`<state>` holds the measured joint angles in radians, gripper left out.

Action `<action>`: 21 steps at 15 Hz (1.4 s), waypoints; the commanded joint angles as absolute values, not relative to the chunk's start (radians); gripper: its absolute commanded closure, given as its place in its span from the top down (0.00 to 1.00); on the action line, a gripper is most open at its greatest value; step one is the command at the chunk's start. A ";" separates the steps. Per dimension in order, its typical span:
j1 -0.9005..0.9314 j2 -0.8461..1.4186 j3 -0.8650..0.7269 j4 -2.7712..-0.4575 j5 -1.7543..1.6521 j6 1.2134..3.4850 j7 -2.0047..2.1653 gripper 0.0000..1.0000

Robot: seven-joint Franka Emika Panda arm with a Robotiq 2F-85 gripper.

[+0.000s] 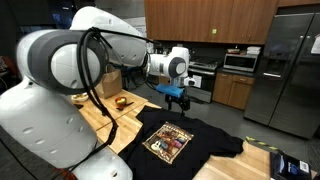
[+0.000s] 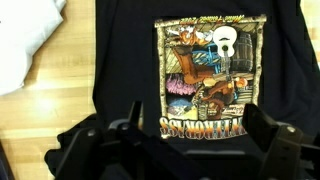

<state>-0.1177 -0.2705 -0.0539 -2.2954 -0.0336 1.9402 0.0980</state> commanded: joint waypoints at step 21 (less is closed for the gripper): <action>-0.119 -0.194 -0.093 -2.281 0.122 1.947 0.117 1.00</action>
<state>-0.1036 -0.2338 -0.0650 -2.3135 0.1030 1.9399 0.0982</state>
